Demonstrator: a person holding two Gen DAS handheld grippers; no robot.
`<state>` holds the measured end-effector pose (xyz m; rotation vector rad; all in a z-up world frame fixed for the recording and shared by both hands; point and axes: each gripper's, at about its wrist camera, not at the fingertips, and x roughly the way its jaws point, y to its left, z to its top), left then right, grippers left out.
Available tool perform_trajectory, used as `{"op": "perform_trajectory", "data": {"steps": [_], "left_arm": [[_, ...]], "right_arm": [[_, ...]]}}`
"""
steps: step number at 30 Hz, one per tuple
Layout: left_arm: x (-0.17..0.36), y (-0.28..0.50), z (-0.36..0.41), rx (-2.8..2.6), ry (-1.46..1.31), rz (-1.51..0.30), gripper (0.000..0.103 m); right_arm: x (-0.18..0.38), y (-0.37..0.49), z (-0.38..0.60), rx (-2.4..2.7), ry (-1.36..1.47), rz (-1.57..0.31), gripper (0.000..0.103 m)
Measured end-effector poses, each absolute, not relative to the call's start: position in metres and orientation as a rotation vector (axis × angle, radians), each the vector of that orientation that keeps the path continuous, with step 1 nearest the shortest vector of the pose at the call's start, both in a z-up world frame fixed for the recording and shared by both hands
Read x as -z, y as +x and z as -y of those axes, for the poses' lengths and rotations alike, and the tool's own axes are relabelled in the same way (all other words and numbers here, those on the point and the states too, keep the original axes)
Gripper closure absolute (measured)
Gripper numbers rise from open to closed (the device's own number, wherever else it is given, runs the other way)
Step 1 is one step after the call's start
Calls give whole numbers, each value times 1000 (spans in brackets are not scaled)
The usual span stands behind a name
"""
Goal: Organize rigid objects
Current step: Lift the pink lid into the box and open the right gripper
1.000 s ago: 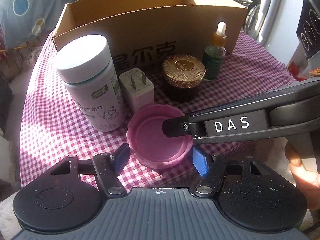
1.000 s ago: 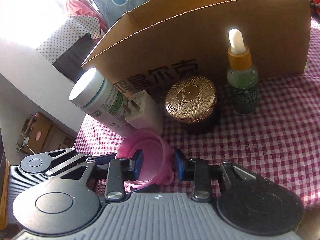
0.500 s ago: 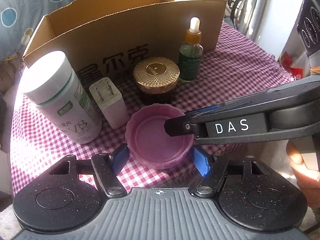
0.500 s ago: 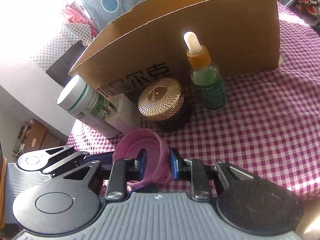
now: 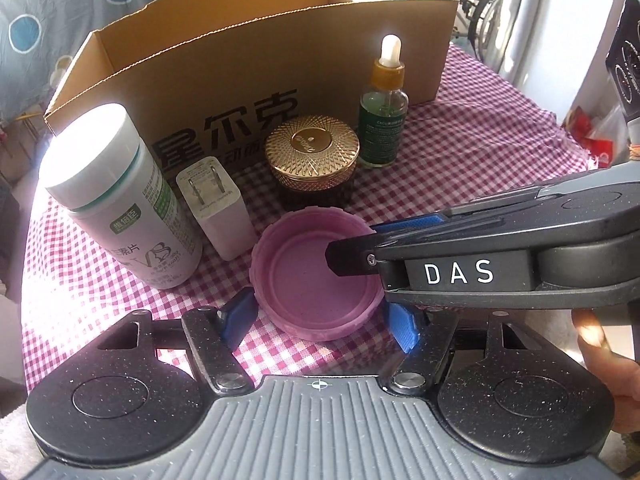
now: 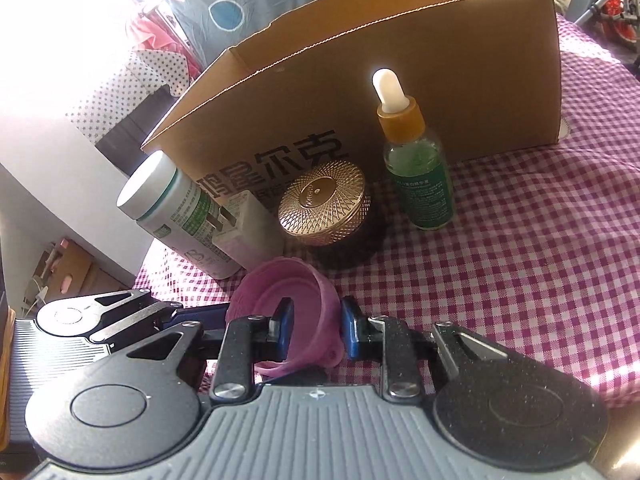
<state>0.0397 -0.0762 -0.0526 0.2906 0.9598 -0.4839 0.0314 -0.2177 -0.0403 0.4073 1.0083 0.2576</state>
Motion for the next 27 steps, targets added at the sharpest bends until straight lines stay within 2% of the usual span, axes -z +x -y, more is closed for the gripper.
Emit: {"op": "perform_trajectory", "data": {"steps": [12, 21, 27], "left_arm": [[19, 18, 73, 487, 292, -871, 34], [-46, 5, 61, 446, 302, -679, 34], [-88, 36, 55, 400, 327, -589, 34]], "right_arm": [[6, 13, 220, -242, 404, -930, 75], [-63, 17, 213, -288, 328, -737, 75], [-104, 62, 202, -347, 226, -664, 74]]}}
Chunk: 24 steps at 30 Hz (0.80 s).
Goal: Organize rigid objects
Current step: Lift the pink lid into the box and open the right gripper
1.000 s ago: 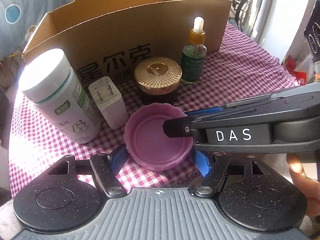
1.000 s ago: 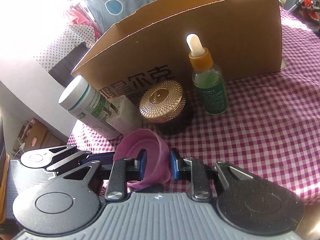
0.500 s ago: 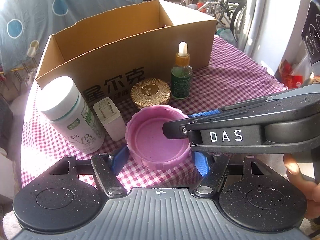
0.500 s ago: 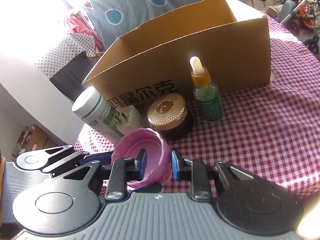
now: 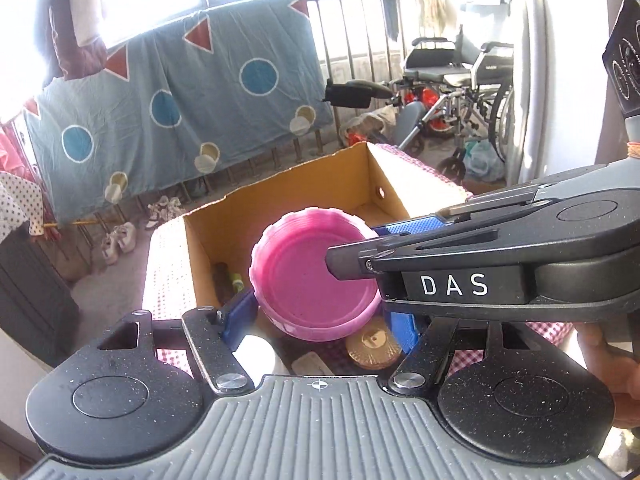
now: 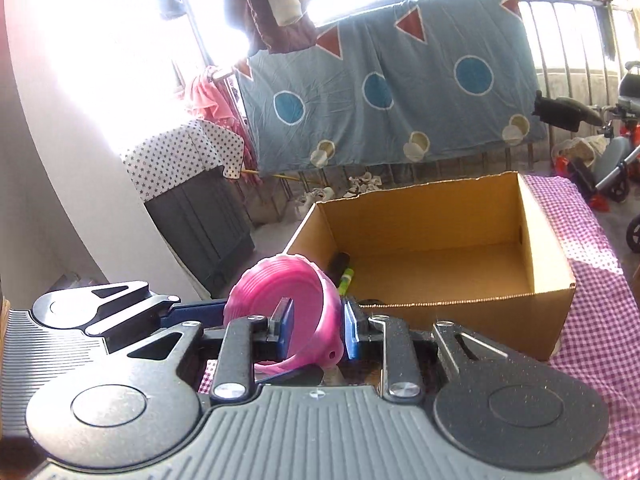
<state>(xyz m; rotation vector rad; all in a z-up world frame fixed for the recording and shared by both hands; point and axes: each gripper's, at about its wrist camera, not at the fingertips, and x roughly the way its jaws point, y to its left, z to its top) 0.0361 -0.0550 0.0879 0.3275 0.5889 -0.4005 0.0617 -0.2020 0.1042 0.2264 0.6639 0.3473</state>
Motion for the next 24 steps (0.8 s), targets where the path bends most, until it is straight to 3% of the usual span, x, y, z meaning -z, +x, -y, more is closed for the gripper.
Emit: {"op": "perform_trajectory", "data": {"steps": [9, 18, 24], "left_arm": [[-104, 131, 57, 422, 348, -726, 33], [-55, 223, 67, 434, 332, -999, 33], [-22, 257, 74, 421, 354, -1110, 33]], "right_arm": [[-102, 192, 203, -441, 244, -884, 74], [-23, 305, 211, -422, 330, -1202, 75], [26, 338, 209, -397, 322, -1309, 75]]}}
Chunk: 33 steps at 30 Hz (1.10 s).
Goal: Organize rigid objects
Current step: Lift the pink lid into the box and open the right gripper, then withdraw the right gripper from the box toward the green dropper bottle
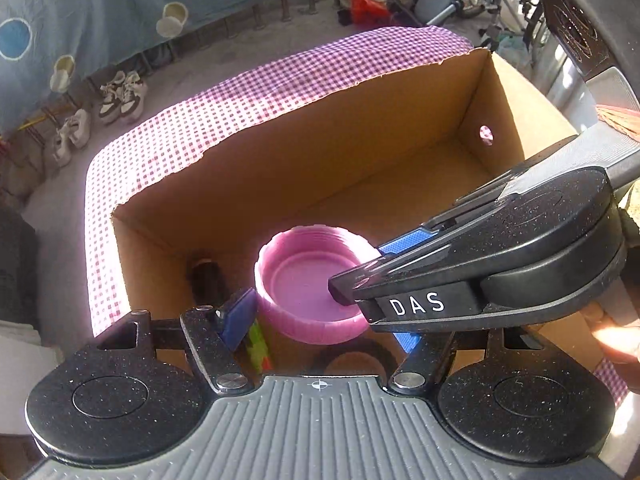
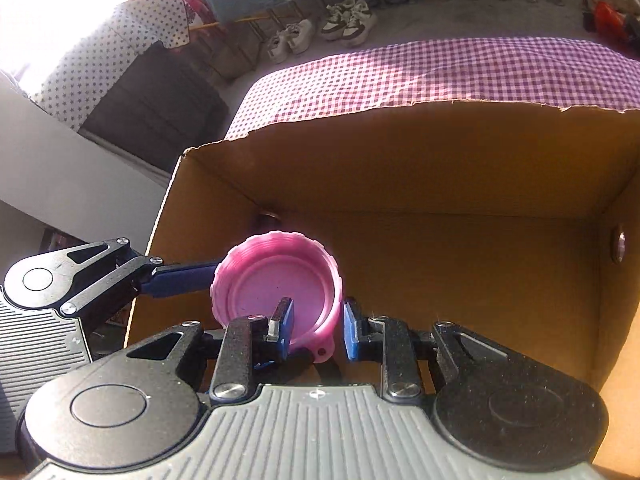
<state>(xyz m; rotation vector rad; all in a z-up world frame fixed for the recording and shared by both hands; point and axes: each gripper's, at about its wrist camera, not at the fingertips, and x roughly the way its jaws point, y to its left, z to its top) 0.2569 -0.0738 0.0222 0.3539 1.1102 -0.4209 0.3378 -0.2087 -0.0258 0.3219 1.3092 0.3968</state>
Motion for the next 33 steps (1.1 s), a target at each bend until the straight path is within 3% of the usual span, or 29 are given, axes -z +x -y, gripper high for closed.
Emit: {"op": "perform_trajectory", "data": {"steps": [8, 15, 20, 24, 28, 33], "left_arm": [[-3, 272, 76, 372, 380, -1121, 32], [-16, 265, 75, 356, 383, -1046, 25], [-42, 252, 66, 347, 332, -971, 23], [-73, 231, 58, 363, 296, -886, 19], [-107, 206, 45, 374, 270, -757, 18], [-140, 171, 28, 394, 196, -641, 5]], "right_arm": [[56, 354, 211, -377, 363, -1324, 74], [45, 354, 222, -372, 422, -1262, 70], [3, 331, 238, -385, 452, -1152, 68], [-42, 299, 254, -410, 462, -1044, 55], [-88, 253, 272, -434, 475, -930, 52], [-135, 178, 298, -465, 511, -770, 42]]}}
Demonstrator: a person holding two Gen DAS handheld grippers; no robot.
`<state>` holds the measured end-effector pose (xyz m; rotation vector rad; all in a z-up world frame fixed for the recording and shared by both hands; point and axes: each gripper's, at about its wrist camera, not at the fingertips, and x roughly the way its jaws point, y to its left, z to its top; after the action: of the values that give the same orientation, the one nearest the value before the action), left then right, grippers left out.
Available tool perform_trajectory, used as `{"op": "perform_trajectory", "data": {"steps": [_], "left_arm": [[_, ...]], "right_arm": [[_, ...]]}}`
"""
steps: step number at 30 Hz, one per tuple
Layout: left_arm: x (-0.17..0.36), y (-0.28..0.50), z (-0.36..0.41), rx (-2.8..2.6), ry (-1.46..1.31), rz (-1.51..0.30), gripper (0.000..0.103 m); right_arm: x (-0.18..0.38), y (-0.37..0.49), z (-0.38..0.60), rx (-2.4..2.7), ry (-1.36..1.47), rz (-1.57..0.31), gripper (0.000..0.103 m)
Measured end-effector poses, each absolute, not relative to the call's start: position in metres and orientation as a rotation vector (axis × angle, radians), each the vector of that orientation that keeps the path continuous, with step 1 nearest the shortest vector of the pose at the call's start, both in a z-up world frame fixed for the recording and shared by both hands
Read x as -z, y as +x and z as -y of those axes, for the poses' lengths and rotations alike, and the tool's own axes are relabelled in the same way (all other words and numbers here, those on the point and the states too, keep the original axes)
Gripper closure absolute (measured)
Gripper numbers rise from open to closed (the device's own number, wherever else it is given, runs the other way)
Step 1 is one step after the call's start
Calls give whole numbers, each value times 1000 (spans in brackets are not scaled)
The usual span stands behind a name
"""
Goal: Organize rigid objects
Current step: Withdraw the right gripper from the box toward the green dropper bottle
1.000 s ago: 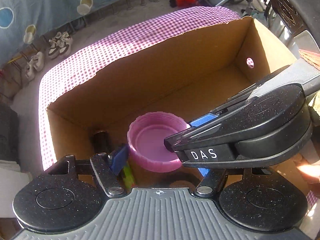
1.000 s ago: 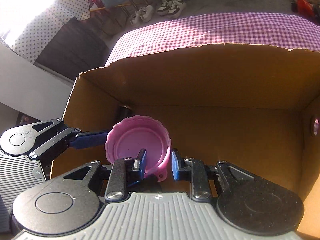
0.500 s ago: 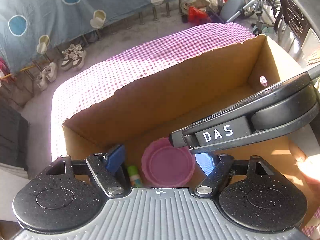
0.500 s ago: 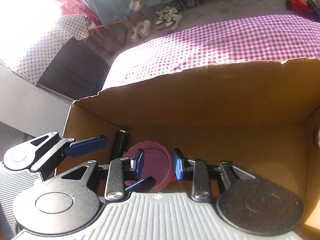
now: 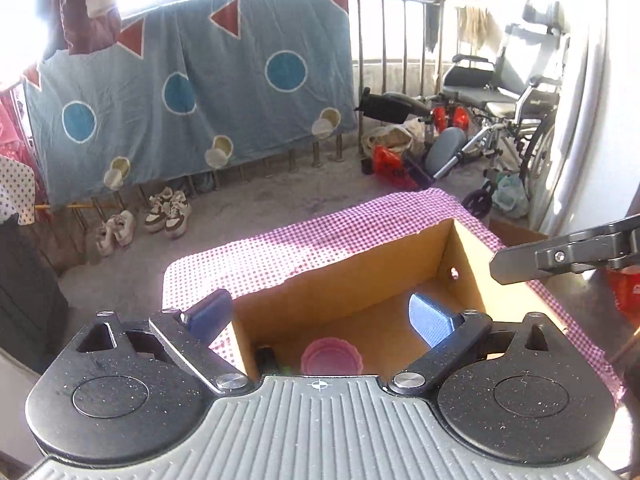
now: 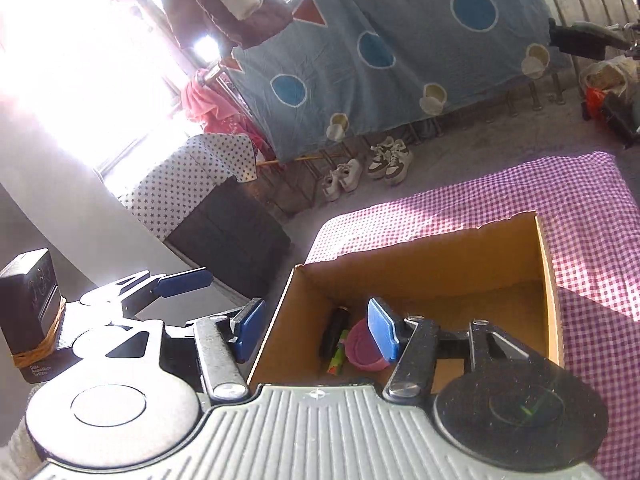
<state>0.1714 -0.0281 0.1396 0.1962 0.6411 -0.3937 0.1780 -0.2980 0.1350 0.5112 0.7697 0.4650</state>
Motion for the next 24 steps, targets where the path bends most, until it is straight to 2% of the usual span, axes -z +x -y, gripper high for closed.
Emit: {"op": "perform_trajectory", "data": {"steps": [4, 5, 7, 8, 17, 24], "left_arm": [[-148, 135, 13, 428, 97, -606, 1], [-144, 126, 9, 442, 63, -611, 1], [-132, 108, 3, 472, -3, -631, 1], [-125, 102, 3, 476, -20, -644, 1], [-35, 45, 0, 432, -98, -794, 1], [1, 43, 4, 526, -217, -939, 1]], "right_arm": [[-147, 123, 304, -475, 510, -679, 21], [-145, 110, 304, -472, 505, -668, 19], [-136, 83, 302, -442, 491, -658, 4], [-130, 71, 300, -418, 475, -655, 1], [-62, 11, 250, -52, 198, -787, 0], [-50, -1, 227, 9, 60, -808, 0]]}}
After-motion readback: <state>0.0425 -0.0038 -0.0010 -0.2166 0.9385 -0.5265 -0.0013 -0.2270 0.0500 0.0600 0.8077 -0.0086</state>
